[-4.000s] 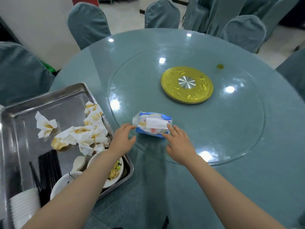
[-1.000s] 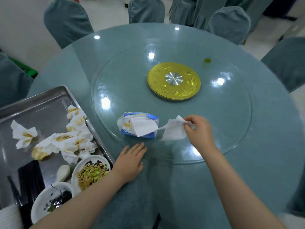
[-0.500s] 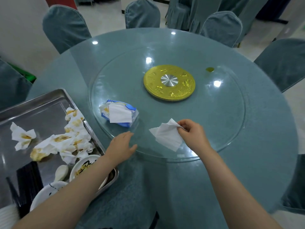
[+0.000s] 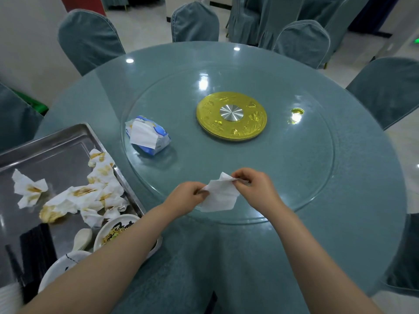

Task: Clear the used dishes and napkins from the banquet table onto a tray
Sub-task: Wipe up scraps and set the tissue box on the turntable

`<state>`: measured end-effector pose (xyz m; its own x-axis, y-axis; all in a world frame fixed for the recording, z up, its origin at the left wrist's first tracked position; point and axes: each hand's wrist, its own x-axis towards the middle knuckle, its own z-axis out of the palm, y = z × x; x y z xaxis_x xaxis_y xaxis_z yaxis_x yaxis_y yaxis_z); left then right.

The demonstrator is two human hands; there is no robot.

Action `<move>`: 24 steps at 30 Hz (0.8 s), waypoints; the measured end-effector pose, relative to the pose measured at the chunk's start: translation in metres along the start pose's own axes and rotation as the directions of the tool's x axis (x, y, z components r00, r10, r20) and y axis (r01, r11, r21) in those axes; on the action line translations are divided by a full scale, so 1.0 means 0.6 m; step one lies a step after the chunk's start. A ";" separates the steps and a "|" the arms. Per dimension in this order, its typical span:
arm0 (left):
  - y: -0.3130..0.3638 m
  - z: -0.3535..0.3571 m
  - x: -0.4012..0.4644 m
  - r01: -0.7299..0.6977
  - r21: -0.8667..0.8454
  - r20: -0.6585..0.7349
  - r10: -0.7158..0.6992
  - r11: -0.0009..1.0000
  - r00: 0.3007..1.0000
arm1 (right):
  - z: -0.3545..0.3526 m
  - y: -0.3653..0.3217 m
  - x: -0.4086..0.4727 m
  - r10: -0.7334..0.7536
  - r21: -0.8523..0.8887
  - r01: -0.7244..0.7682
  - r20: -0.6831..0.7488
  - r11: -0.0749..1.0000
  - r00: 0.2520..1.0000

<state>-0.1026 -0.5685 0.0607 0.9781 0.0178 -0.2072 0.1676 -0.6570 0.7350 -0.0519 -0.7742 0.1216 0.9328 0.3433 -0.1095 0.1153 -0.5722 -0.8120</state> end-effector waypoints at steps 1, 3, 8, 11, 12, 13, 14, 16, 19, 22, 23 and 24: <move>-0.001 -0.002 0.000 0.020 -0.056 0.015 -0.019 0.998 1.000 | -0.001 0.001 -0.002 -0.005 -0.018 0.005 0.005 1.000 1.000; -0.002 -0.002 -0.003 0.075 -0.188 0.030 -0.070 0.979 0.997 | -0.005 0.003 -0.007 -0.015 -0.057 0.017 0.046 0.998 0.999; 0.000 -0.008 -0.008 0.116 -0.333 0.007 -0.120 0.936 0.993 | 0.000 0.017 -0.011 0.094 -0.196 -0.065 0.140 0.978 0.986; 0.003 -0.008 -0.004 0.090 -0.307 0.057 -0.076 0.947 0.995 | 0.014 0.020 -0.007 0.041 -0.212 -0.027 0.061 0.977 0.997; 0.004 -0.008 -0.004 0.071 -0.301 0.078 -0.049 0.951 0.996 | 0.019 0.022 -0.006 -0.009 -0.238 0.031 0.093 0.971 0.996; 0.005 -0.007 -0.003 0.049 -0.299 0.094 -0.022 0.953 0.995 | 0.023 0.025 -0.004 -0.053 -0.265 0.092 0.152 0.960 0.987; 0.007 -0.007 -0.002 0.028 -0.293 0.107 0.004 0.956 0.994 | 0.026 0.027 -0.002 -0.081 -0.285 0.141 0.211 0.948 0.974; 0.011 -0.008 -0.001 -0.003 -0.283 0.124 0.040 0.959 0.991 | 0.031 0.034 0.005 -0.090 -0.315 0.175 0.266 0.933 0.960; 0.011 -0.004 0.002 -0.024 -0.251 0.098 0.051 0.968 0.994 | 0.033 0.036 0.012 -0.031 -0.321 0.100 0.214 0.942 0.976; 0.000 0.005 0.002 -0.007 -0.025 0.079 0.009 1.000 0.997 | 0.026 0.040 0.013 0.082 -0.345 -0.030 0.137 0.938 0.987; -0.008 0.009 0.003 0.000 0.108 0.103 -0.011 0.994 0.995 | 0.023 0.045 0.014 0.113 -0.366 -0.065 0.110 0.928 0.988; -0.018 0.014 0.002 0.006 0.222 0.135 -0.037 0.975 0.990 | 0.021 0.050 0.015 0.138 -0.380 -0.096 0.085 0.920 0.987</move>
<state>-0.1044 -0.5678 0.0471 0.9459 -0.0598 -0.3189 0.1419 -0.8076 0.5724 -0.0444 -0.7791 0.0893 0.9074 0.3229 -0.2691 0.1458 -0.8423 -0.5190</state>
